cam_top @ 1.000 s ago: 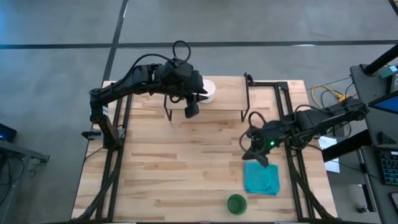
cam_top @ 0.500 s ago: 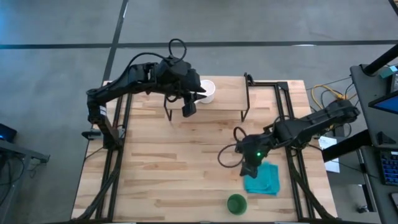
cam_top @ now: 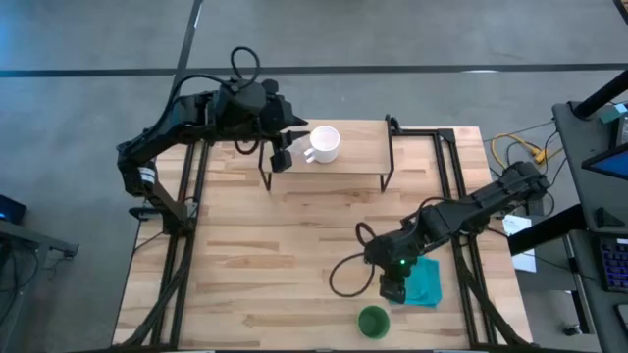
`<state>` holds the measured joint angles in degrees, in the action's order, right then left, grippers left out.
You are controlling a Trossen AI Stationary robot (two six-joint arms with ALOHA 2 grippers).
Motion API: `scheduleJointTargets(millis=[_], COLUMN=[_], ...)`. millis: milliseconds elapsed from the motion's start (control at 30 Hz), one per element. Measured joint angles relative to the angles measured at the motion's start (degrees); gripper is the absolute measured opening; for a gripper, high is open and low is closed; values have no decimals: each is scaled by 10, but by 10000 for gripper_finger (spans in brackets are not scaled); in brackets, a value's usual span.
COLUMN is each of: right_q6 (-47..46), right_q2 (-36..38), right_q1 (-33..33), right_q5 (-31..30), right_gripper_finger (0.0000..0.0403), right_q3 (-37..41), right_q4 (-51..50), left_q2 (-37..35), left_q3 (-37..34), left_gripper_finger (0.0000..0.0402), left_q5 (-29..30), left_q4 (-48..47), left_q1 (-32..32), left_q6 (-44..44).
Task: Stack small to large cups/mugs on shelf
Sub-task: Put the green cup on the shelf
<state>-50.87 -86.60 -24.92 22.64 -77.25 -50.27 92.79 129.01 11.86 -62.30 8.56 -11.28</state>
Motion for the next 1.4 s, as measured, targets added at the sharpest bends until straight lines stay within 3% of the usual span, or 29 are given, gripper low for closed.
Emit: scheduleJointTargets(millis=[233,533,933,1400], right_q6=[29,-7,-65,-57], right_q2=[-54,-108,-139,-177], right_q1=[-32,-70,-90,-103], right_q5=[-111,-117,-102,-107], right_gripper_finger=[104,104,105,105], right_q3=[-95,-100,-105,-105], right_q4=[-185,-117,-114,-106], left_q2=[-21,-62,-74,-74], left_q3=[0,0,0,0], left_gripper_finger=[80,80,80,80], left_q5=[29,35,35,35], left_q4=[0,4,4,4], left_q1=[0,0,-1,-1], left_q6=[-13,-27,-26,-26])
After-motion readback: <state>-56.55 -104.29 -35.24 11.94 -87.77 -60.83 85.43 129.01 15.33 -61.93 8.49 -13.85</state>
